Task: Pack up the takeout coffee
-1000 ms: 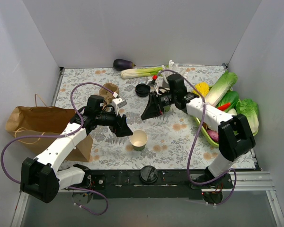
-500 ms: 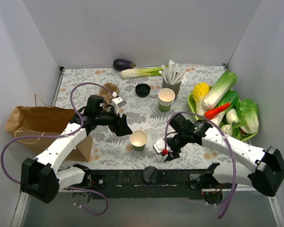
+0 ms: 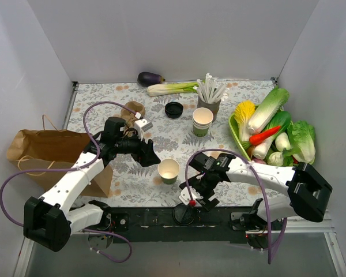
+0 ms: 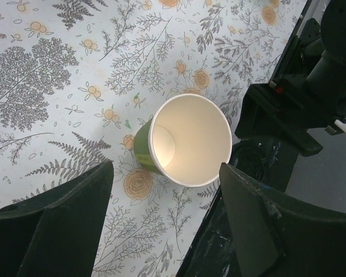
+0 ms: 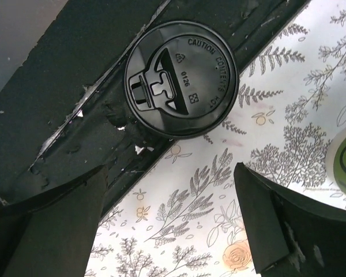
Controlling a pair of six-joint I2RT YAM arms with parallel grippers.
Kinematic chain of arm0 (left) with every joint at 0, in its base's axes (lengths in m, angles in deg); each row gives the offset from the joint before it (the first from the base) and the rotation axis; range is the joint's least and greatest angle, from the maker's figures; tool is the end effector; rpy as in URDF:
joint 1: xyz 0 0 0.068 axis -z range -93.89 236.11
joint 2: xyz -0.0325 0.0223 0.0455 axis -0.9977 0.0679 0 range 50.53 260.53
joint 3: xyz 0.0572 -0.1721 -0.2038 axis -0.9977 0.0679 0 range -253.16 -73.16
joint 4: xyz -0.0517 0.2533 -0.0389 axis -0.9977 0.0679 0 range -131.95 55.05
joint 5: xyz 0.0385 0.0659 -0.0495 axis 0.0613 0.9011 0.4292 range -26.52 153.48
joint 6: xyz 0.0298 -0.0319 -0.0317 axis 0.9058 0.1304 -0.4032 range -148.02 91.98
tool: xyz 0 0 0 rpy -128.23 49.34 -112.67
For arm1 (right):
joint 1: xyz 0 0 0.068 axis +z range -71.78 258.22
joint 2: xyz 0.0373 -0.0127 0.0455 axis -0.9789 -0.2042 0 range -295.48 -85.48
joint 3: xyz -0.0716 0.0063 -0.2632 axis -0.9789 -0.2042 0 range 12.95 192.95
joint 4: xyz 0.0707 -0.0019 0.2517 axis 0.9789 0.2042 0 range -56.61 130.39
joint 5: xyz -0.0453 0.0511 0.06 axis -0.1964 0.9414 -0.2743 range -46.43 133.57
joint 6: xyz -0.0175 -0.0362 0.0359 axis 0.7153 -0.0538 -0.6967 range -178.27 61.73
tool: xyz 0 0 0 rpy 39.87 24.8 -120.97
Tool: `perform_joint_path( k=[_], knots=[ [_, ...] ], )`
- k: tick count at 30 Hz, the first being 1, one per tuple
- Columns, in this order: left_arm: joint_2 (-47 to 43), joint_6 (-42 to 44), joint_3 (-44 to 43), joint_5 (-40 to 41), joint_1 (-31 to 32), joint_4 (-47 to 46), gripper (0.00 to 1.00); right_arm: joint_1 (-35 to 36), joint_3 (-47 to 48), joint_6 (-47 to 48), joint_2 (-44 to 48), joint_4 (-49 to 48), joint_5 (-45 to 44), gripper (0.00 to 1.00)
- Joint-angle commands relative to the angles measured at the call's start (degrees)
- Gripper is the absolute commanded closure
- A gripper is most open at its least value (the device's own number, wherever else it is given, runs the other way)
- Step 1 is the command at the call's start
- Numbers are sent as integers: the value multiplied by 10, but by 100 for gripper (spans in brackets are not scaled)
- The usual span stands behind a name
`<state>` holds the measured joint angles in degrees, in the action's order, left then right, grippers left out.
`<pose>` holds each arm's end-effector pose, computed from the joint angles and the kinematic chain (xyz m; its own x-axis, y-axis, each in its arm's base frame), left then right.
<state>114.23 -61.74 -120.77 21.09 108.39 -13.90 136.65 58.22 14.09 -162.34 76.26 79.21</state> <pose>0.2010 -0.1083 0.2700 -0.9400 -0.0578 -0.3362 0.2476 0.5624 -0.7889 0.1015 0.2049 0.1943 0.5849 -0.5275 -0.6162 -0.7153 -0.6936 -0.0852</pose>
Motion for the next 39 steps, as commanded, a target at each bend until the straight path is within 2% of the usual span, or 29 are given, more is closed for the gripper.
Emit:
perform_joint_path(
  k=[1, 12, 18, 39],
  knots=[
    [-29, 1, 5, 6, -2, -6, 26, 28, 18, -11, -21, -38, -14, 2],
    [-49, -7, 14, 10, -5, -20, 26, 69, 76, 12, -101, -23, -23, 2],
    [-53, -10, 16, 12, -5, -24, 25, 81, 97, 58, -121, 16, -11, 2],
    [-83, -21, 27, 11, -19, -34, 24, 126, 136, 63, -181, 30, -17, 2]
  ],
)
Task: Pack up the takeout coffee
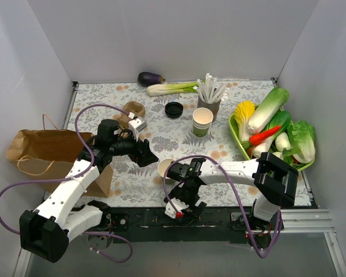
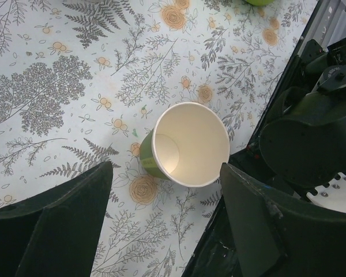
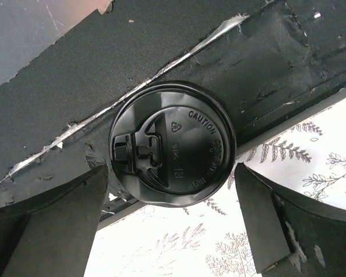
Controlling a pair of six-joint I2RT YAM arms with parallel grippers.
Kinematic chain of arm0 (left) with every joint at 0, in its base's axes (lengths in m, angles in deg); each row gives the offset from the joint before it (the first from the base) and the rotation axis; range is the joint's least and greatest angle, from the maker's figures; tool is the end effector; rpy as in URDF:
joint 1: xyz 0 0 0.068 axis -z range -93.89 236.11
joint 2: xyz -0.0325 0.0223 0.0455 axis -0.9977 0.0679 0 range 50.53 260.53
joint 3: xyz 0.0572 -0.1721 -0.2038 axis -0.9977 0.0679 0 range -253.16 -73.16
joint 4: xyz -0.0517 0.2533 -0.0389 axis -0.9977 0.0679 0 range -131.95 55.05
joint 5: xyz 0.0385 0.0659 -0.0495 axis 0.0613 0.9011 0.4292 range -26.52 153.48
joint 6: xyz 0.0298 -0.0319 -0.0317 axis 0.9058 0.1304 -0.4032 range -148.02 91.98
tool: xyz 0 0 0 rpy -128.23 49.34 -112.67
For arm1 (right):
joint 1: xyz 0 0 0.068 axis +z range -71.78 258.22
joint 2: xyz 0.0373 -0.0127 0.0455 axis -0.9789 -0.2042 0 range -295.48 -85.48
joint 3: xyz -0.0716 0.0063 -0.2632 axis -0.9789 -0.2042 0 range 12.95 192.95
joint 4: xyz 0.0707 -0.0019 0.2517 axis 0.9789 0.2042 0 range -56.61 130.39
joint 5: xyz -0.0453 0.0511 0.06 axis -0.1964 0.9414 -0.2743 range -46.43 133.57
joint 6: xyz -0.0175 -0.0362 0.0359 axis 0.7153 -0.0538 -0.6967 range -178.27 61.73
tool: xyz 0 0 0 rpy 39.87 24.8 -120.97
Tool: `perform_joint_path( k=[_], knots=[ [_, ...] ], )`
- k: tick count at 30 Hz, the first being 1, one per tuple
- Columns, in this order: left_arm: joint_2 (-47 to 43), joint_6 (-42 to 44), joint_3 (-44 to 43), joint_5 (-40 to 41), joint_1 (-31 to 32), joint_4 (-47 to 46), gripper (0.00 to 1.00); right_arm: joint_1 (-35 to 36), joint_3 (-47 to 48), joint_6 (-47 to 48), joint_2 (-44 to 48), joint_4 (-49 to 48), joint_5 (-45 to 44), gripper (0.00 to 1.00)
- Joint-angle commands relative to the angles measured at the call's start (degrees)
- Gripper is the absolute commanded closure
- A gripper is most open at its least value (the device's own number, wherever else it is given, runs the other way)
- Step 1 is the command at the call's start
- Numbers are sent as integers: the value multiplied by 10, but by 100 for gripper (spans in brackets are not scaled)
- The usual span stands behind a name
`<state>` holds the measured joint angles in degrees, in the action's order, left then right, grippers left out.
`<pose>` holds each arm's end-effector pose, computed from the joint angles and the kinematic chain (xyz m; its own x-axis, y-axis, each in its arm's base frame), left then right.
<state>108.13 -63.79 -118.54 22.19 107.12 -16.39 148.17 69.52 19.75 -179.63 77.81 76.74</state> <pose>0.1879 -0.0974 0.2814 -0.9061 -0.1224 -0.4049 0.2793 0.5457 -0.7900 0.0792 0.2738 0.1723 0.7243 -0.4038 -0.5589 -0.5008 -0.8653 -0.0237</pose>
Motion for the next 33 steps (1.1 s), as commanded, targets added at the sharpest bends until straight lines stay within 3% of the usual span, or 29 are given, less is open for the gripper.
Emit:
perform_joint_path(
  k=[1, 9, 16, 33],
  knots=[
    [-23, -1, 6, -1, -6, -10, 24, 13, 22, 6, -9, 13, 8, 2],
    [-35, -4, 13, -2, -12, -15, 24, 23, 10, -1, -2, -21, 3, 2],
    [-40, -5, 14, -2, -18, -17, 24, 30, 7, -8, 0, -33, -5, 14],
    [-40, -7, 16, -6, -21, -19, 23, 41, 0, -14, -9, -54, -13, 15]
  ],
)
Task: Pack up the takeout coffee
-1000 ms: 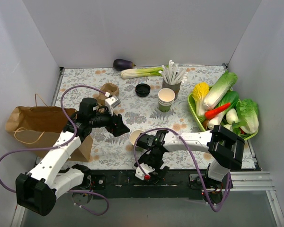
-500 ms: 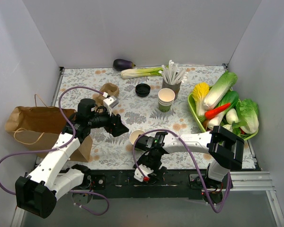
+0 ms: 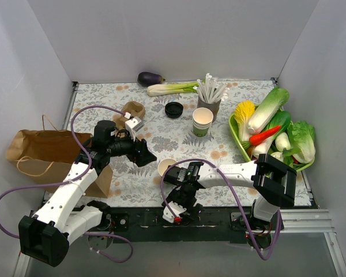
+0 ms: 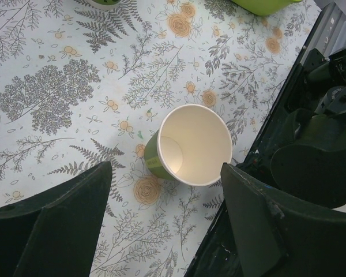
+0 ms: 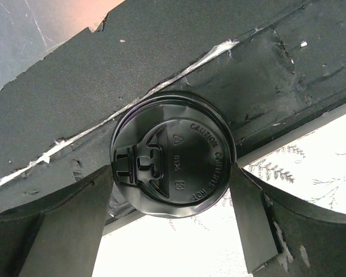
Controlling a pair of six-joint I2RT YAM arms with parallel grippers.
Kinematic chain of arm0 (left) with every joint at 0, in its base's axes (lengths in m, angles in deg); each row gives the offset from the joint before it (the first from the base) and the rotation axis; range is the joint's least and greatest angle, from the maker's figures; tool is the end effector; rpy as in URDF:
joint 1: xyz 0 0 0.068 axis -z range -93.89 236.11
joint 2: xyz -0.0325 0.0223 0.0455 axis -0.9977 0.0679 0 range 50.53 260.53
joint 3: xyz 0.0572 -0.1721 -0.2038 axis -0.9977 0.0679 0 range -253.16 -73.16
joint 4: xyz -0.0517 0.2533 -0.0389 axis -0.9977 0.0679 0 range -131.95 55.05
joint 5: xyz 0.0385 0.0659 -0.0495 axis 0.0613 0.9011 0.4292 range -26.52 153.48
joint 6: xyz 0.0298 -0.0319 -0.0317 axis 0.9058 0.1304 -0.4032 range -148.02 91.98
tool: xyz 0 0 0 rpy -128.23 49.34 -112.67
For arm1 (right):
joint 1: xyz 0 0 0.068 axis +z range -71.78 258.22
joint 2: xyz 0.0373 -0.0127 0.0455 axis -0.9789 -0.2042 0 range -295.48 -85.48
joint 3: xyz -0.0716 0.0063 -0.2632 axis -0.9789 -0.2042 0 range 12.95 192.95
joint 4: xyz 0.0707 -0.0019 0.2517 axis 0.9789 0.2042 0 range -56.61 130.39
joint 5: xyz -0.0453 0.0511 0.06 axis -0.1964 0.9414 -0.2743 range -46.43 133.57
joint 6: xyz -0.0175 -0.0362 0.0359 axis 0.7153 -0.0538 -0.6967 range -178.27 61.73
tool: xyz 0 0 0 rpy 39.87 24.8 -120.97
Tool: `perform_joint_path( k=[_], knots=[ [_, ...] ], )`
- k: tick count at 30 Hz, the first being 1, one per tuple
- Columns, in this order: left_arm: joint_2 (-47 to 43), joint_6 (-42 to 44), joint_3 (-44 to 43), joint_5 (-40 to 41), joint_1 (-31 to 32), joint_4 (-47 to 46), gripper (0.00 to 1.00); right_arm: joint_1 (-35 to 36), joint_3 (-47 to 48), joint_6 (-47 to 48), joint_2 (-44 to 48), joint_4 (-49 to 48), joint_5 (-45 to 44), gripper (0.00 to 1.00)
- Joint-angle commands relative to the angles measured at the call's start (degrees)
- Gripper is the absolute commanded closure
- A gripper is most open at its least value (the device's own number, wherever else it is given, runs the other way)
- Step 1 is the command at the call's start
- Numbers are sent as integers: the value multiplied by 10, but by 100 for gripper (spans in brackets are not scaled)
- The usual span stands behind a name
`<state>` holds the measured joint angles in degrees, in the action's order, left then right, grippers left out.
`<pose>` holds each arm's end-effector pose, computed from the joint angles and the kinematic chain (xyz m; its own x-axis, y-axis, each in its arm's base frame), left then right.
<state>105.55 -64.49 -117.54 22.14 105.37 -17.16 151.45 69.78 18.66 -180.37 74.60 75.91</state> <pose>0.1835 -0.0891 0.2851 -0.8894 -0.1619 -0.4276 0.2825 0.5408 -0.7923 0.0659 0.2849 0.1706 0.7519 -0.3573 -0.5541 -0.4656 -0.8828 -0.0625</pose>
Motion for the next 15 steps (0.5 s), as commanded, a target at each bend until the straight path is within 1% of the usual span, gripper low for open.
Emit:
perform_joint_path(
  k=[1, 4, 6, 10, 15],
  knots=[
    [-14, 0, 6, -5, -4, -12, 23, 7, -2, -5, -2, -24, -4, 17],
    [-12, -1, 7, -6, -5, -13, 23, 8, -6, -10, -1, -32, -9, 21],
    [-11, -3, 9, -6, -5, -17, 23, 8, -9, -12, 1, -36, -9, 21],
    [-10, -4, 9, -9, -5, -19, 23, 8, -7, -10, -2, -27, -5, 16],
    [-8, -4, 9, -11, -5, -19, 23, 8, 1, -4, -10, -8, 1, 14]
  ],
)
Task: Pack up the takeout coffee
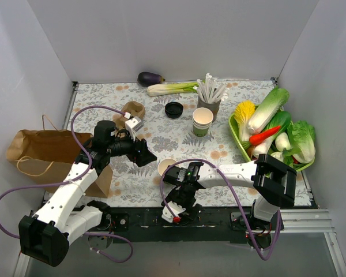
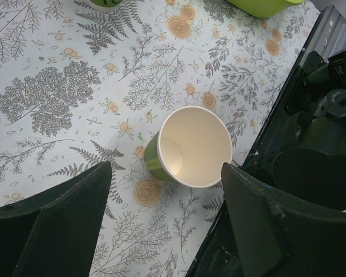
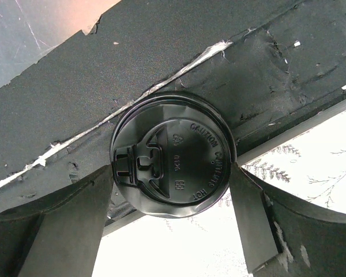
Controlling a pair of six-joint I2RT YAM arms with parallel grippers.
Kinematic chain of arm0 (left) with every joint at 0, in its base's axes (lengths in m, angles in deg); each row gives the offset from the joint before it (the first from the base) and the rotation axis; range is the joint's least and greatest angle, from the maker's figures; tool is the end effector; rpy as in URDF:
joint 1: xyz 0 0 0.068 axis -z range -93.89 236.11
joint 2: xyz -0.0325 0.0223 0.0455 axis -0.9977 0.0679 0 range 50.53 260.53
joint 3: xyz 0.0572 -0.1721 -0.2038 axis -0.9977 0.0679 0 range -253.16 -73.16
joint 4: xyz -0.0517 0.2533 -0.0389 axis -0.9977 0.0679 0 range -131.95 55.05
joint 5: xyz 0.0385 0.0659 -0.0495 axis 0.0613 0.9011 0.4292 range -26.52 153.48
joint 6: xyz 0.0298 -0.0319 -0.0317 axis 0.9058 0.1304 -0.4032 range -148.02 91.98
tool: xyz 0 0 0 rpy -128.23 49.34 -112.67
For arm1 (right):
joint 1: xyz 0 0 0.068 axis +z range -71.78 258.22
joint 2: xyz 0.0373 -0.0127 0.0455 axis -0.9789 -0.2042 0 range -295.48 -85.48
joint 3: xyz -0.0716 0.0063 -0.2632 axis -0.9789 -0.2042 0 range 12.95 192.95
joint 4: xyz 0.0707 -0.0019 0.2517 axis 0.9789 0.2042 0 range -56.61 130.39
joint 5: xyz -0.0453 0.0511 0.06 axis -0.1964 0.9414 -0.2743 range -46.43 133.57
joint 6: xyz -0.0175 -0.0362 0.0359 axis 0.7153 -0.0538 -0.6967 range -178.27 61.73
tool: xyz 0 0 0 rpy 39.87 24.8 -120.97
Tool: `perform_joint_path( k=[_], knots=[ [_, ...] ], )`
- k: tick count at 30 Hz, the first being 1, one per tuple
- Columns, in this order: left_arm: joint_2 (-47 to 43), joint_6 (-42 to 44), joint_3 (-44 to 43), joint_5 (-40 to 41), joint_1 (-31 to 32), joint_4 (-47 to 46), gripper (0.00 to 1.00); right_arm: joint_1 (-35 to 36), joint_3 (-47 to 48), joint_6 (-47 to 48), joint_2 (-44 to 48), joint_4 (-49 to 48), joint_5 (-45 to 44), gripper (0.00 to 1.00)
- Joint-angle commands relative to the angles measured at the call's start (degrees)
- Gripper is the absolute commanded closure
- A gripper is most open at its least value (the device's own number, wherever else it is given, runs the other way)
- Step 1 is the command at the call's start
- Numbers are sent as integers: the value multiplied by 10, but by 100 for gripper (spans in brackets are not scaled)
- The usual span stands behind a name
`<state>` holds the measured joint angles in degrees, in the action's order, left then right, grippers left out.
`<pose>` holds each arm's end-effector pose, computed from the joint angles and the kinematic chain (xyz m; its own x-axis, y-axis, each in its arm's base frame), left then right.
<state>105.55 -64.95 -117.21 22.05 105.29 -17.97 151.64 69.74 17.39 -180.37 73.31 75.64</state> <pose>0.1841 -0.0890 0.2844 -0.8884 -0.1678 -0.4274 0.2813 0.5366 -0.7955 0.0657 0.2872 0.1708 0.7482 -0.3641 -0.5546 -0.4794 -0.8746 -0.0725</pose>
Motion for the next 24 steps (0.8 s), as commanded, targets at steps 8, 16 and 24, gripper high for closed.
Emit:
perform_joint_path(
  k=[8, 16, 24],
  knots=[
    [-9, -1, 5, -12, -5, -11, 23, 7, 3, 14, -13, 6, 5, 10],
    [-9, -2, 7, -12, -5, -13, 23, 7, -2, 1, -12, -24, -6, 17],
    [-10, -10, -1, -19, -5, -12, 23, -6, 27, -31, 32, 17, -51, 28]
  ],
)
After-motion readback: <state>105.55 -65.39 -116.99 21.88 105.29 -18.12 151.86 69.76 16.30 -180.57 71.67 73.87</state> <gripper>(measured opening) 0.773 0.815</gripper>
